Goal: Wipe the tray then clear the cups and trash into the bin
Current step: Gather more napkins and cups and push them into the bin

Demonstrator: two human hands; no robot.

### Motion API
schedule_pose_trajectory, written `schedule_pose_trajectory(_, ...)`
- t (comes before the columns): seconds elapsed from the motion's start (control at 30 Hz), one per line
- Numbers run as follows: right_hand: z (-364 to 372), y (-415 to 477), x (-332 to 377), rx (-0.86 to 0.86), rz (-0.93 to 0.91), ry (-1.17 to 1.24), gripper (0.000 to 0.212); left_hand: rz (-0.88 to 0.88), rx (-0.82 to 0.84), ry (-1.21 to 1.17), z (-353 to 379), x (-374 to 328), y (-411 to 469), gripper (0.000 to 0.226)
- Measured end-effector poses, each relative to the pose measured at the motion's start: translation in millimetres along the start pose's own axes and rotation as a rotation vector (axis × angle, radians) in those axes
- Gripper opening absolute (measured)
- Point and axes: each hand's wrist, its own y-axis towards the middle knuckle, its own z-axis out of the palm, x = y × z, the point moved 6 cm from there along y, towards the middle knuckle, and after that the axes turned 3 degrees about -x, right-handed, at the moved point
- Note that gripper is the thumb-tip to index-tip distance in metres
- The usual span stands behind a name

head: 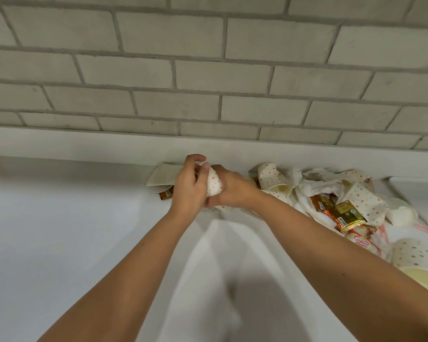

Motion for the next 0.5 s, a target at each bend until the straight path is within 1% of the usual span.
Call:
schedule_pose_trajectory(0.1, -30.3, -5.5, -23.1, -0.090, 0.103, -0.112, 0.081, -0.012, -0.112, 0.023, 11.9, 6.8, 0.0, 0.021)
schedule_pose_trajectory(0.17, -52.0, -10.0, -39.4, -0.169, 0.181, -0.150, 0.087, -0.046, -0.075, 0.086, 29.7, 11.6, -2.3, 0.020)
schedule_pose_trajectory(0.27, -73.7, -16.2, -59.0, -0.269, 0.285, -0.177, 0.086, -0.171, 0.074, 0.130, 66.0, 21.2, -8.5, 0.020)
schedule_pose_trajectory(0.33, -80.2, -18.9, -64.7, -0.306, 0.311, -0.177, 0.085, -0.200, 0.172, 0.180, 90.1, 26.9, -11.4, 0.020)
schedule_pose_trajectory(0.4, -84.8, -22.9, -68.3, -0.320, 0.333, -0.186, 0.086, -0.158, 0.284, 0.220, 112.2, 26.4, -15.1, 0.027)
schedule_pose_trajectory(0.5, -88.6, -29.0, -74.7, -0.328, 0.344, -0.187, 0.089, -0.066, 0.513, 0.345, 136.6, 27.4, -22.8, 0.052)
